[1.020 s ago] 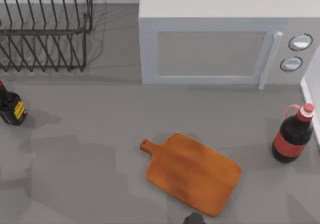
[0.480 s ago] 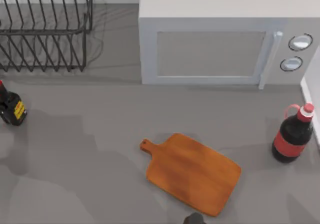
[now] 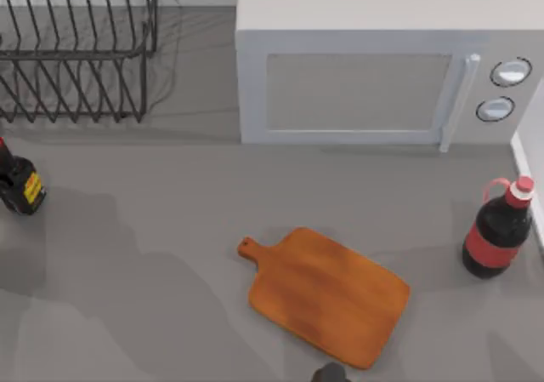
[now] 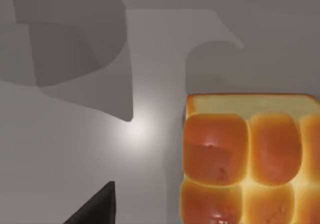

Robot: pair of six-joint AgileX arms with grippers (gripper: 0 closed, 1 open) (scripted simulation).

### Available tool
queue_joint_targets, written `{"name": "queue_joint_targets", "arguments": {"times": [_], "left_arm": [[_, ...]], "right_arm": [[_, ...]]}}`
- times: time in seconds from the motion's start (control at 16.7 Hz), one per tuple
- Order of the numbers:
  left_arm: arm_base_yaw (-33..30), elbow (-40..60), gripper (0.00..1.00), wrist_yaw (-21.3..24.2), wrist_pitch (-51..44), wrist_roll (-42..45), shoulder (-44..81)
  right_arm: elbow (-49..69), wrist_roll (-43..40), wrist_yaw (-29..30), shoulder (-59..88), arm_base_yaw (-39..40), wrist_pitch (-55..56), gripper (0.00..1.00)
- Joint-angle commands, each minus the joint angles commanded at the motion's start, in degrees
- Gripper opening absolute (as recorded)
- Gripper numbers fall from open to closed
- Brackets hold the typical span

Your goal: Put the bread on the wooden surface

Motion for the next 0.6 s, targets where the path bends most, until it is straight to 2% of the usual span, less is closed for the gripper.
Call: {"name": "queue_joint_targets", "arguments": {"times": [0.24, 0.48, 0.6], "left_arm": [[0.17, -4.16, 1.0, 0.02, 7.91, 0.22, 3.73], [0.17, -4.49, 1.0, 0.02, 8.5, 0.23, 4.14], [0.17, -4.49, 0.85, 0.02, 8.5, 0.23, 4.14]], "right_arm": [[0.0, 0.0, 0.0, 0.0, 0.0, 0.0, 1.0], [0.0, 0.0, 0.0, 0.0, 0.0, 0.0, 1.0], [0.0, 0.0, 0.0, 0.0, 0.0, 0.0, 1.0]]}}
